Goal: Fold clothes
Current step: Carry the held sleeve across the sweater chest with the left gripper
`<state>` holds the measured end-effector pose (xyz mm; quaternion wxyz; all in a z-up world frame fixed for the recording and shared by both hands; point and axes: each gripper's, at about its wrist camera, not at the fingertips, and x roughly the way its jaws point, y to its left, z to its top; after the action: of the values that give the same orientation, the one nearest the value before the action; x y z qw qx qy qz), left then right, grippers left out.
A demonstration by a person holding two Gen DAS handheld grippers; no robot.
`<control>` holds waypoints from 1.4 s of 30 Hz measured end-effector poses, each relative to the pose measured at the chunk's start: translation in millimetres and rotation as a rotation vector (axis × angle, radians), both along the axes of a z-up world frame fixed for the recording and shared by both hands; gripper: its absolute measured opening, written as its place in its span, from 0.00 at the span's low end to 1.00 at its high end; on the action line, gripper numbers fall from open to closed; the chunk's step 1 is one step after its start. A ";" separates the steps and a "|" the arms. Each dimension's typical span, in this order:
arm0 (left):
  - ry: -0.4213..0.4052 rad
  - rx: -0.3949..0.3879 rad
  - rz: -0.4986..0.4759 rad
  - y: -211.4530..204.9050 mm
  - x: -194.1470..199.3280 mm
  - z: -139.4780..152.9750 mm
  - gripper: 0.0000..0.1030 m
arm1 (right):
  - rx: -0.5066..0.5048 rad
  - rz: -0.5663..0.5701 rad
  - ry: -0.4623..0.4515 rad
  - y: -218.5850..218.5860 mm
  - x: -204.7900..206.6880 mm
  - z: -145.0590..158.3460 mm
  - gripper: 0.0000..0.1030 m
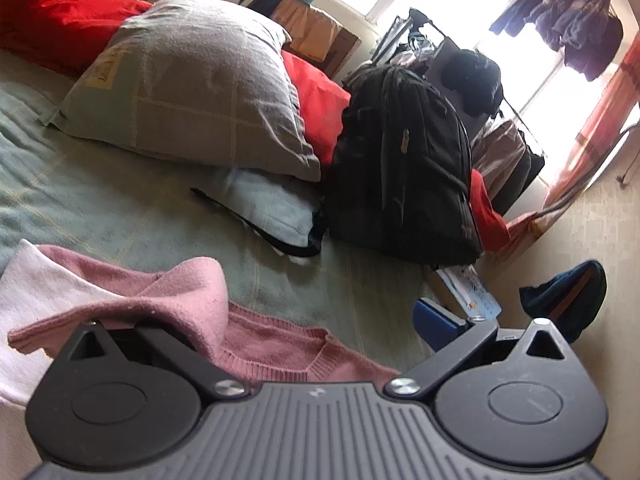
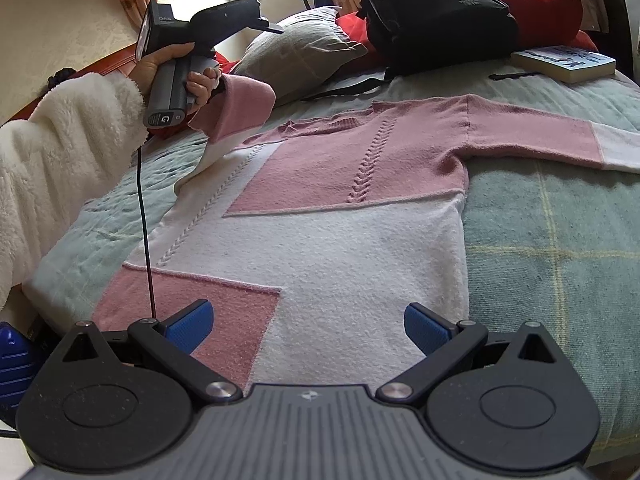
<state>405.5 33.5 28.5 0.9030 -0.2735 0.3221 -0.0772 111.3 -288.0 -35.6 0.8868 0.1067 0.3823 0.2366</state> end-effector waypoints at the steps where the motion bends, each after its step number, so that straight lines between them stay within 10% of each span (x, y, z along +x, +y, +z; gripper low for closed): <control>1: 0.006 0.004 -0.007 -1.5 -0.2 -2.1 0.99 | 0.001 0.000 0.001 -0.3 0.1 -0.3 1.00; 20: 0.203 0.185 -0.305 -36.7 -10.6 -47.9 0.99 | -0.015 0.002 0.006 6.7 -2.1 -0.1 1.00; 33: 0.096 0.037 -0.209 -20.6 -4.6 -27.2 0.99 | -0.040 -0.006 0.006 10.9 -2.7 2.1 1.00; 42: 0.087 0.069 -0.201 -35.5 10.6 -30.8 0.99 | -0.046 -0.017 0.024 9.6 1.7 -2.9 1.00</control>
<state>416.2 -2.0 -2.4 0.8848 -0.2116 0.3892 -0.1443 113.1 -278.5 -38.4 0.8863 0.0926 0.3975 0.2189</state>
